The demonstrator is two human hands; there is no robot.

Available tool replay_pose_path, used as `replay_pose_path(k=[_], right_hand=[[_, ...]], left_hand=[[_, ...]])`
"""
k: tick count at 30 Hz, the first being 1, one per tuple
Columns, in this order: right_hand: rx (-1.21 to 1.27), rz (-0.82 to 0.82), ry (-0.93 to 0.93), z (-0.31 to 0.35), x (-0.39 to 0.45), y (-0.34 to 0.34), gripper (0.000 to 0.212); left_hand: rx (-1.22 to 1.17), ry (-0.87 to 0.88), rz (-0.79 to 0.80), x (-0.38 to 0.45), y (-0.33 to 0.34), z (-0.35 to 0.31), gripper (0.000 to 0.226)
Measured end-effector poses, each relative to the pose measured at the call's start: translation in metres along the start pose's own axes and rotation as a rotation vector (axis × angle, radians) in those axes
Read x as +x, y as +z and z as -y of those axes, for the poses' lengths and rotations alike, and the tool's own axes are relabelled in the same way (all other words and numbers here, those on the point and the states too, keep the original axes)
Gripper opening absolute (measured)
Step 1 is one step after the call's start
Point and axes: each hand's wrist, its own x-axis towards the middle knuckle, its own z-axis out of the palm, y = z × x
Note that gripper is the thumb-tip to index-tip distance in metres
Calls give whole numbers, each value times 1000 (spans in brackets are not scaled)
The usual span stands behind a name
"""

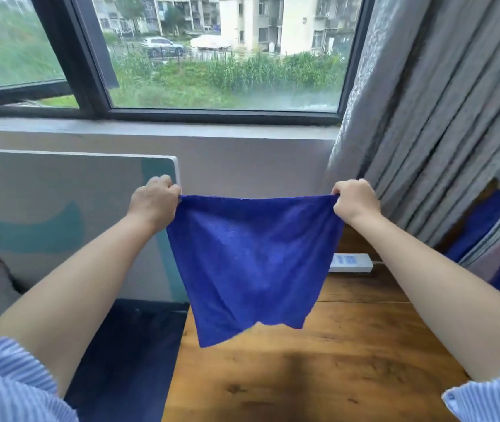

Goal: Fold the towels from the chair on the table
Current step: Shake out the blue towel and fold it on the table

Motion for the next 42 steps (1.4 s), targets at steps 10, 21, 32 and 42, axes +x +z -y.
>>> replay_pose_path(k=[10,21,32,42], right_hand=[[-62,-50,-31,-8,26,28,34],[93,-171,-169,-35,35,63,22],[-127,615,-315,-94,-95,161,9],[-569,910,-508,-113,-203,216,26]], left_hand=[[58,-104,72,19,19,-14,24],[-192,-13,-48,22,61,-3,16],[170,413,678,-101,165,2,18],[373,769,992,-192,233,-3,29]])
